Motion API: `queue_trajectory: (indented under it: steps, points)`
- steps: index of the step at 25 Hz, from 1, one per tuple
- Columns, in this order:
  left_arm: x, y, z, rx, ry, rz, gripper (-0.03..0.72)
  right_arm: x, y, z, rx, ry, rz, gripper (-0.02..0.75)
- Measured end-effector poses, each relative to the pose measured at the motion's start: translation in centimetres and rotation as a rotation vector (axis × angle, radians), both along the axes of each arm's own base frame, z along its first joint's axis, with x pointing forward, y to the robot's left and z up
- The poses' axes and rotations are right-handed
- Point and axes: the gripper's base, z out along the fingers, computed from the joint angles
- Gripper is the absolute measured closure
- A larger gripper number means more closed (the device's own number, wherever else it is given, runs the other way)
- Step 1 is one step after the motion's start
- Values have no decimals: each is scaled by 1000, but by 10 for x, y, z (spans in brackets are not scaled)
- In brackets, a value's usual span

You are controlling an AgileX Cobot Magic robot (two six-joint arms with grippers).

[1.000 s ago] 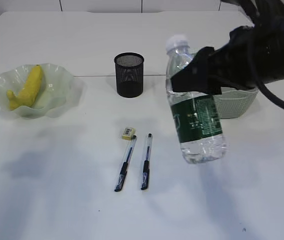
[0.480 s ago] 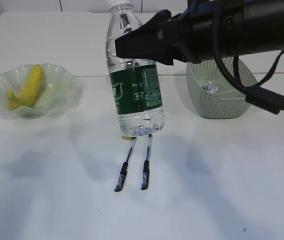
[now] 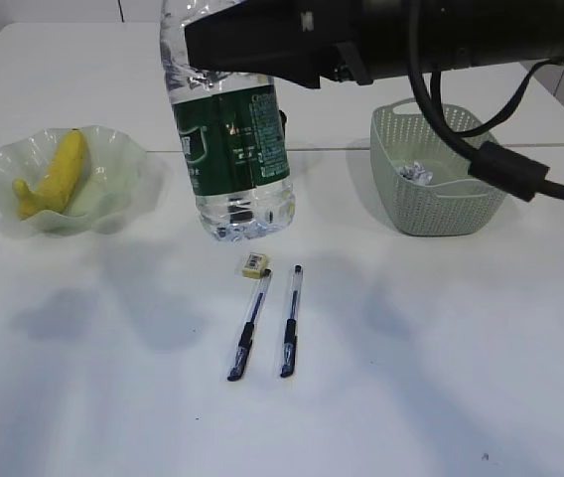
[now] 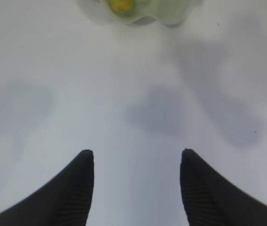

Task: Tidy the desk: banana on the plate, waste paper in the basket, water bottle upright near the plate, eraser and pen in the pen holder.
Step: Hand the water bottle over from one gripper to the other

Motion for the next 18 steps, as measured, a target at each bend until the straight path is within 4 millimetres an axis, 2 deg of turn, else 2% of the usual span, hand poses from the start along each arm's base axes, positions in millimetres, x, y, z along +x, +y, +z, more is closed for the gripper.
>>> queue_trajectory:
  steps: [8, 13, 18]
  points:
    - [12, -12, 8, 20, -188, -38, 286, 0, 0, 0, 0, -8, 2, 354]
    - [20, -22, 2, 42, -397, -34, 287, 1, 0, 0, -4, -13, -10, 355]
    - [19, -34, -8, 58, -621, -34, 293, 3, -1, 0, -11, -18, -34, 355]
